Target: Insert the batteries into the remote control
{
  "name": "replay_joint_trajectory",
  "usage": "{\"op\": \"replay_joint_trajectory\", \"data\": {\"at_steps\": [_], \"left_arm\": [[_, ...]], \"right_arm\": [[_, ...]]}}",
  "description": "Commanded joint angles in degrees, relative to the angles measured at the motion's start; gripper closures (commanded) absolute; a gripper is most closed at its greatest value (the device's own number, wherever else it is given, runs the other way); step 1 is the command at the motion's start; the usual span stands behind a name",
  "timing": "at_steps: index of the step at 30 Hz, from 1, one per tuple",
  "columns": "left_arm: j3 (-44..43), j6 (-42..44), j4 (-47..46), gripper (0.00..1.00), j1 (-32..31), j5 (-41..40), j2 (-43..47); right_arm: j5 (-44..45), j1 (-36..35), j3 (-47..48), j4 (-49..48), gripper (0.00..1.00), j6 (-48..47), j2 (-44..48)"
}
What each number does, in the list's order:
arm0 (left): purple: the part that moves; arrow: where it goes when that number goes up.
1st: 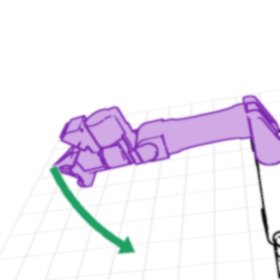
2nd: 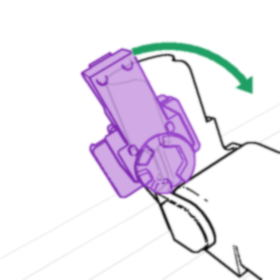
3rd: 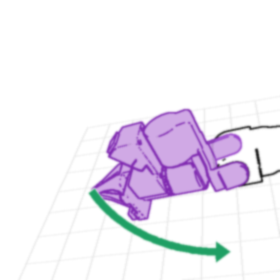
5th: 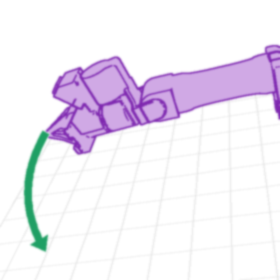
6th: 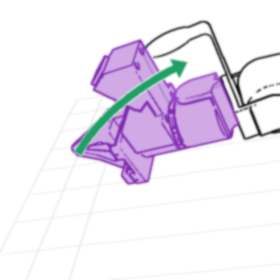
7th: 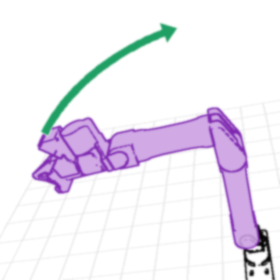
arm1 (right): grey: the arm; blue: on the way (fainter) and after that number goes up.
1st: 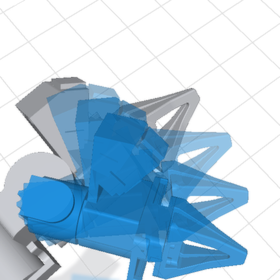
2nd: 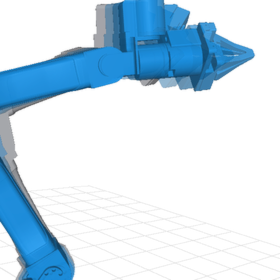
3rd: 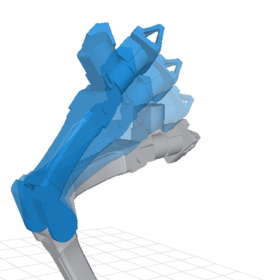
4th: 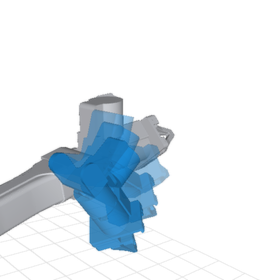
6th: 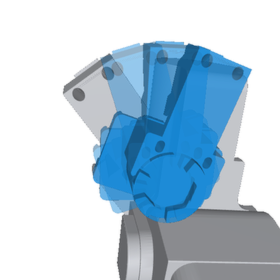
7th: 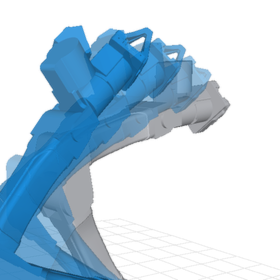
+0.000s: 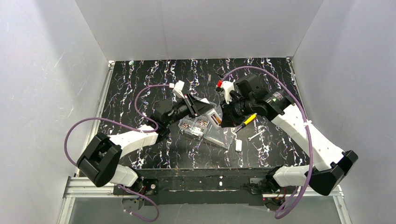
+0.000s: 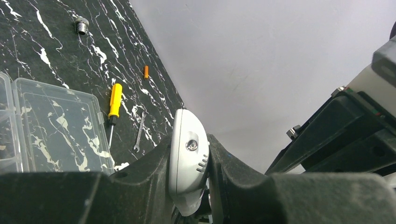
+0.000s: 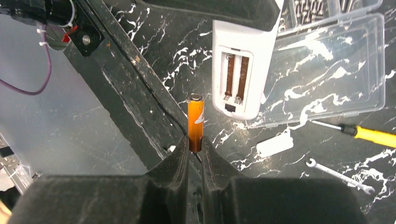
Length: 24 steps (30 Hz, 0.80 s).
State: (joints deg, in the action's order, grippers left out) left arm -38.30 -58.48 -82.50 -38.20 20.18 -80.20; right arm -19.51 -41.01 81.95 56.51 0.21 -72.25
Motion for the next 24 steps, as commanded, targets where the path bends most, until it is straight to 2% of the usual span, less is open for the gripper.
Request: {"op": "replay_joint_trajectory", "data": {"at_steps": [1, 5, 13, 24], "left_arm": [[-1.7, -1.2, -5.8, 1.0, -1.0, -2.2, 1.7], [-2.5, -2.0, -5.8, 1.0, -1.6, -1.8, 0.8], [-3.0, -3.0, -5.8, 1.0, -2.1, -1.5, 0.4], [-3.1, -3.4, -5.9, 1.0, -2.4, -1.5, 0.6]], "right_arm": [[0.9, -0.4, 4.8, 6.0, 0.99, 0.7, -0.5], [1.2, -0.4, 6.7, 7.5, 0.99, 1.9, -3.3], [4.8, -0.4, 5.7, 4.7, 0.99, 6.3, -5.6], [5.4, -0.4, 4.9, 3.9, 0.99, 7.5, -7.3]]}}
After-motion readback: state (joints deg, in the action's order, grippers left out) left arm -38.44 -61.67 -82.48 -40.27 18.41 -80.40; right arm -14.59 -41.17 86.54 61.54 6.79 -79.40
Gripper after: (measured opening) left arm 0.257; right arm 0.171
